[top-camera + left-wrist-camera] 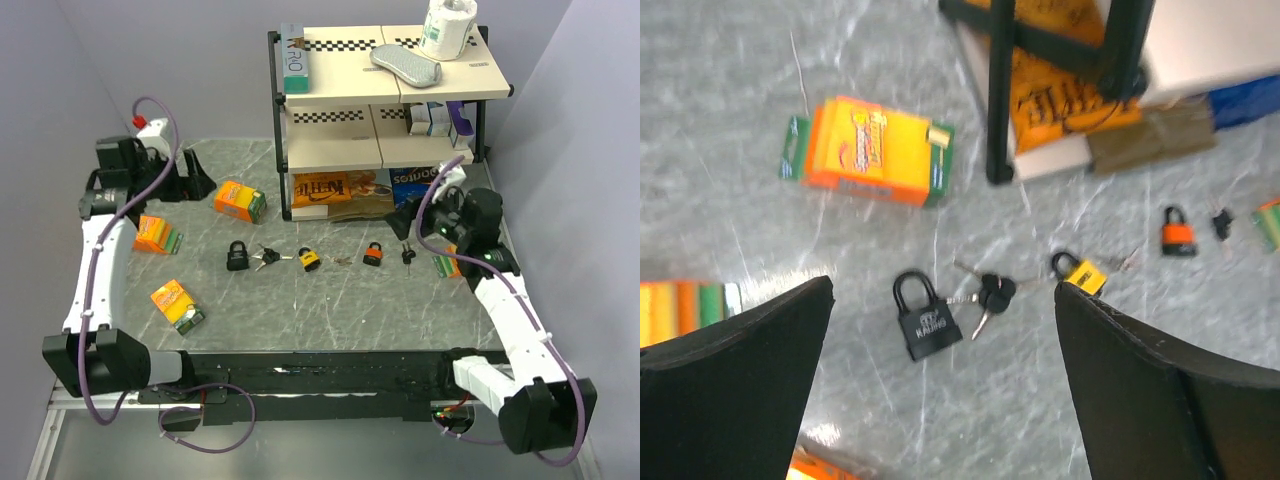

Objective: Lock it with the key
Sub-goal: Reset both arms

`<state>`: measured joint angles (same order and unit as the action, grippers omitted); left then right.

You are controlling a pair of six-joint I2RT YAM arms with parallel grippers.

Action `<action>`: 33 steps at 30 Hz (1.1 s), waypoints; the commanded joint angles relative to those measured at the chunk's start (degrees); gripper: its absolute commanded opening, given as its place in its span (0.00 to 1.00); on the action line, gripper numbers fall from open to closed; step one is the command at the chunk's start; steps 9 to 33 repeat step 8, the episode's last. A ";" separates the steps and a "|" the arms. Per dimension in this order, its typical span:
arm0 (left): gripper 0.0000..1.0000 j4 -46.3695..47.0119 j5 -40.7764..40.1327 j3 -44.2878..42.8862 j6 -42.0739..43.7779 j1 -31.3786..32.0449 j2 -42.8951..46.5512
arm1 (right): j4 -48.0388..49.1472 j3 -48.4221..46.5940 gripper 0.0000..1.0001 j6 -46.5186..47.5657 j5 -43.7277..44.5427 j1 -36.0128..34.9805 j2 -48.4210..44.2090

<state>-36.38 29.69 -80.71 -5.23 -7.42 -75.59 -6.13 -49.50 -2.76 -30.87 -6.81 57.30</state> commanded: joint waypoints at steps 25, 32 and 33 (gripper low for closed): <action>0.96 7.81 -12.38 9.16 0.93 9.88 7.30 | -0.28 6.25 0.99 1.71 1.61 4.44 -9.83; 0.96 7.81 -12.38 9.16 0.93 9.88 7.30 | -0.28 6.25 0.99 1.71 1.61 4.44 -9.83; 0.96 7.81 -12.38 9.16 0.93 9.88 7.30 | -0.28 6.25 0.99 1.71 1.61 4.44 -9.83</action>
